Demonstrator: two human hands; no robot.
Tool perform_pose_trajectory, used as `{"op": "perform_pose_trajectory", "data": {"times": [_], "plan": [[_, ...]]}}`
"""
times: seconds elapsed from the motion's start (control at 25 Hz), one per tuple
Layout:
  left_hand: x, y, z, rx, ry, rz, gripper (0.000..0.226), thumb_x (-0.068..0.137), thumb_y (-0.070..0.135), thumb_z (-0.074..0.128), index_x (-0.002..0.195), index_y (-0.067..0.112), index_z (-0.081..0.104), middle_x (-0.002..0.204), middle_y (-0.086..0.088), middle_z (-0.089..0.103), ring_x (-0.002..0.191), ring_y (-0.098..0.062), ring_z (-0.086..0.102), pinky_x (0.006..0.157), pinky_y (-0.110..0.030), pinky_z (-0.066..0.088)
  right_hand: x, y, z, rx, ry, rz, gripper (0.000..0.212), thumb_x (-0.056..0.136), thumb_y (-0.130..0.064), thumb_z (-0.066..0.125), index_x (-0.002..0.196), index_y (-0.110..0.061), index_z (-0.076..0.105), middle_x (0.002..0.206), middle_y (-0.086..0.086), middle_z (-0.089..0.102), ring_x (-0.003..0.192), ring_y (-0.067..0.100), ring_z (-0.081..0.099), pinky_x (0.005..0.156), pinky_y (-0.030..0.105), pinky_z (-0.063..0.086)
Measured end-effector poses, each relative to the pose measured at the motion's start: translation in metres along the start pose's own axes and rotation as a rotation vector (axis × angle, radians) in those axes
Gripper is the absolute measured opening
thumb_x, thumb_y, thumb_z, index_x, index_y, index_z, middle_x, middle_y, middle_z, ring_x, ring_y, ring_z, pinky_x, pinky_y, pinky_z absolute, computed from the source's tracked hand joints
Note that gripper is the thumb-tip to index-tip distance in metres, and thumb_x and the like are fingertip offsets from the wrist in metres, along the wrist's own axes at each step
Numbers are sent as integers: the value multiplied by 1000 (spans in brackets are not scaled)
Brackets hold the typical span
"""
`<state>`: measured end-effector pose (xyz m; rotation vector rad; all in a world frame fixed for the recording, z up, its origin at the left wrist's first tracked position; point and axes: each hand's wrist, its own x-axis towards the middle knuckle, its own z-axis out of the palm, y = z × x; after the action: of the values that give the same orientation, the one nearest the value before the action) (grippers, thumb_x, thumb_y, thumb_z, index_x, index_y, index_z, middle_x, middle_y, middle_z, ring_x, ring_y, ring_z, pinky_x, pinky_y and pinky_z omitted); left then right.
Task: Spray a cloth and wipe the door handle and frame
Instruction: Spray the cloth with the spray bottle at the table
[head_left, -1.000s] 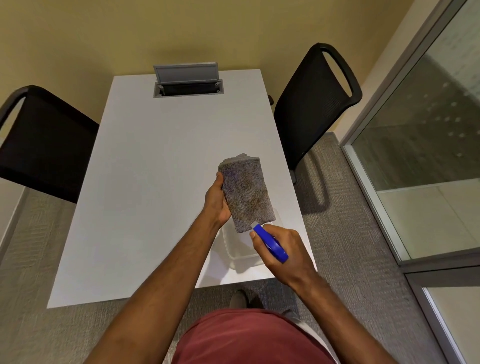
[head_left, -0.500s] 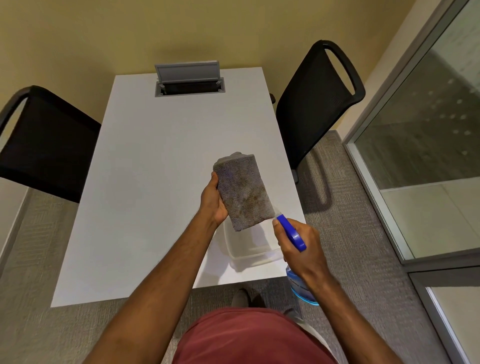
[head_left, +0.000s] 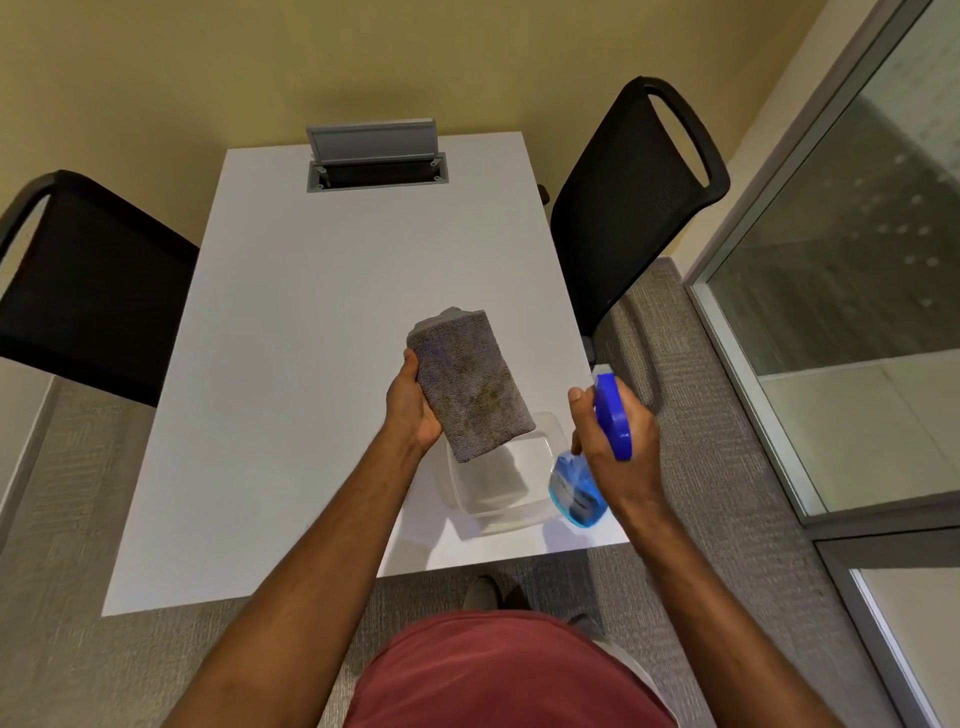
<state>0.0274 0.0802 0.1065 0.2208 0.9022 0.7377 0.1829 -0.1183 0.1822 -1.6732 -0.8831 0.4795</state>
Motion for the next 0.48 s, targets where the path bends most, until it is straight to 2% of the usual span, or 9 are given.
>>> {"op": "perform_pose_trajectory", "data": {"times": [0.12, 0.28, 0.48], "plan": [[0, -1, -7, -5, -1, -4, 53, 109, 50, 39, 139, 12, 60, 130, -15, 71, 120, -32, 67, 93, -52, 56, 19, 19, 10, 19, -9, -34, 27, 97, -35, 67, 87, -14, 52, 76, 6, 58, 69, 32, 62, 65, 45, 56], [-1, 0, -14, 13, 2, 4, 53, 109, 49, 40, 141, 12, 59, 134, -15, 69, 123, -31, 65, 100, -51, 54, 33, 51, 31, 58, -38, -20, 21, 96, -15, 70, 95, -6, 51, 82, 0, 55, 73, 7, 57, 69, 24, 52], [2, 3, -25, 33, 10, -3, 54, 109, 50, 40, 142, 12, 59, 140, -15, 66, 134, -33, 59, 118, -56, 42, 33, 87, 51, 82, -59, 79, 21, 93, -3, 70, 101, 1, 51, 88, 4, 54, 74, -1, 54, 72, 12, 48]]}}
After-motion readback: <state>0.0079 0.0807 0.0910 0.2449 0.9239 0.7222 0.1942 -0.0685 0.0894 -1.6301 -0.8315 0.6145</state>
